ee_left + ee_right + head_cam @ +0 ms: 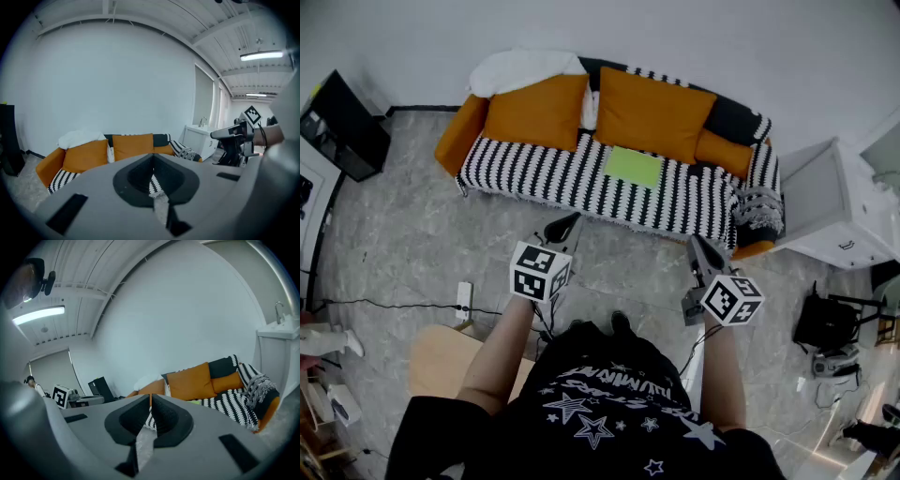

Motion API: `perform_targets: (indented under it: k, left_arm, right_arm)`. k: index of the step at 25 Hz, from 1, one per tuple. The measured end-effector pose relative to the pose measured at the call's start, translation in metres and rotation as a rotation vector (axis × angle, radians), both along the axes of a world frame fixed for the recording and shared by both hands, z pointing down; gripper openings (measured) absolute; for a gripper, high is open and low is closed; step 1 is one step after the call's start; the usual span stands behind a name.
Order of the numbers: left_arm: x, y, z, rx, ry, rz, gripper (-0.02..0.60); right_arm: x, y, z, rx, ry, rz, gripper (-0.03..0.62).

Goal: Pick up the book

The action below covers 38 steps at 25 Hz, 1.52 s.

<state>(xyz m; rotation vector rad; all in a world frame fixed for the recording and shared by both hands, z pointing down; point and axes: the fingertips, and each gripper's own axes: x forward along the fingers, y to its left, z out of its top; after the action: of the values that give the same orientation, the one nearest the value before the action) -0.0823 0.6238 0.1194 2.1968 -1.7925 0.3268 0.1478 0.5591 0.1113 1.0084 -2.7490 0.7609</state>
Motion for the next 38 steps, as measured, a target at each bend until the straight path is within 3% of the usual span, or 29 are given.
perform_targets:
  k: [7, 11, 20, 28, 38]
  left_arm:
    - [-0.006, 0.013, 0.002, -0.003, 0.026, -0.018, 0.005]
    - [-0.01, 0.018, 0.004, -0.007, -0.005, -0.016, 0.005]
    - [-0.026, 0.028, 0.012, -0.018, 0.009, -0.023, 0.005]
    - [-0.046, 0.043, 0.008, -0.002, 0.015, -0.014, 0.005]
    - [-0.059, 0.047, 0.029, -0.055, 0.023, 0.007, 0.005]
  right_arm:
    - [-0.003, 0.017, 0.0, -0.005, -0.004, -0.011, 0.032]
    - [-0.009, 0.021, 0.002, -0.012, -0.001, -0.011, 0.032]
    - [-0.034, 0.031, 0.005, -0.001, -0.015, -0.027, 0.033]
    - [-0.049, 0.043, 0.004, -0.003, -0.028, 0.005, 0.034]
    - [-0.07, 0.048, 0.035, -0.077, -0.032, 0.009, 0.034]
